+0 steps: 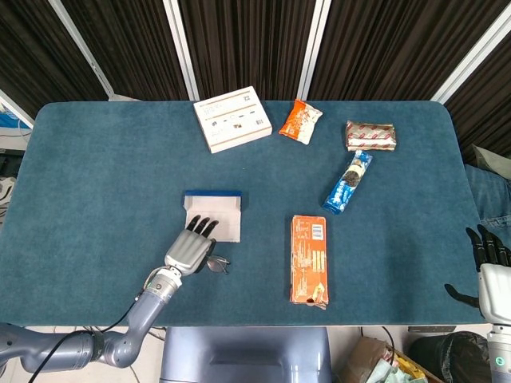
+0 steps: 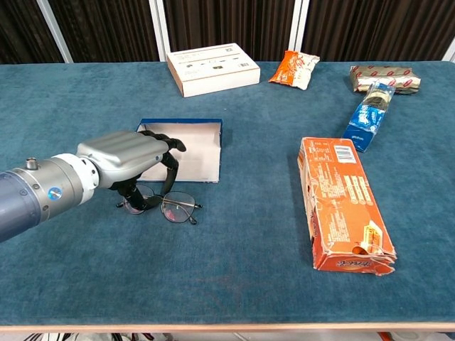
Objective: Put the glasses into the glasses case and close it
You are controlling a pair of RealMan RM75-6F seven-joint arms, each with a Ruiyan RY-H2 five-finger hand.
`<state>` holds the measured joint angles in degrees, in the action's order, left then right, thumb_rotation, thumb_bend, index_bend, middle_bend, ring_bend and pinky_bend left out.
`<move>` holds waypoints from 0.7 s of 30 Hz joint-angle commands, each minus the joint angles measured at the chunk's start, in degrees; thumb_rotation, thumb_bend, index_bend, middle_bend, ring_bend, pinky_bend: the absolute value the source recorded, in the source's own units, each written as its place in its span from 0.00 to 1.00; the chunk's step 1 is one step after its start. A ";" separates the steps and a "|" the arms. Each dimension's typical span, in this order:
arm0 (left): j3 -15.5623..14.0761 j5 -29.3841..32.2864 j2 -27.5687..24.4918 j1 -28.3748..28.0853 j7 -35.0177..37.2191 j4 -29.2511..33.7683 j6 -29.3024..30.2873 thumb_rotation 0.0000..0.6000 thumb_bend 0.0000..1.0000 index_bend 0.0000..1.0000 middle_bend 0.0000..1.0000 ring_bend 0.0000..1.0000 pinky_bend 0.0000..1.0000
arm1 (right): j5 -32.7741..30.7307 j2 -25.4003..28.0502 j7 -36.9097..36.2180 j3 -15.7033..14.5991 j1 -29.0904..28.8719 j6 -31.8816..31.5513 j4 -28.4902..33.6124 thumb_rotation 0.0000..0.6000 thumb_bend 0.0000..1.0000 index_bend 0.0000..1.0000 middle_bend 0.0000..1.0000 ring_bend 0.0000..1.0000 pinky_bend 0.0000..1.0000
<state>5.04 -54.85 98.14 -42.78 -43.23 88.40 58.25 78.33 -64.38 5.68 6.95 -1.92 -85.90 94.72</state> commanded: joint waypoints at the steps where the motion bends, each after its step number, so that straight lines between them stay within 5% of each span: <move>1: -0.05 0.22 0.08 -0.11 -0.18 0.13 0.20 1.00 0.37 0.53 0.08 0.00 0.00 | 0.02 -0.02 -0.03 -0.01 0.00 0.00 -0.01 1.00 0.12 0.05 0.00 0.09 0.16; 13: -0.12 1.28 0.93 -0.77 -1.15 -1.01 0.57 1.00 0.37 0.55 0.09 0.00 0.00 | -0.26 0.04 -0.27 0.10 0.03 0.04 0.15 1.00 0.12 0.05 0.00 0.09 0.16; 21: -0.18 1.28 0.88 -0.86 -1.42 -0.45 1.50 1.00 0.46 0.59 0.12 0.00 0.00 | -0.39 0.04 -0.67 0.15 0.05 0.10 0.41 1.00 0.12 0.05 0.00 0.09 0.16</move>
<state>4.84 -53.53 99.06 -43.64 -44.60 87.91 59.67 77.94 -64.35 5.01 7.10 -1.87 -85.80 95.12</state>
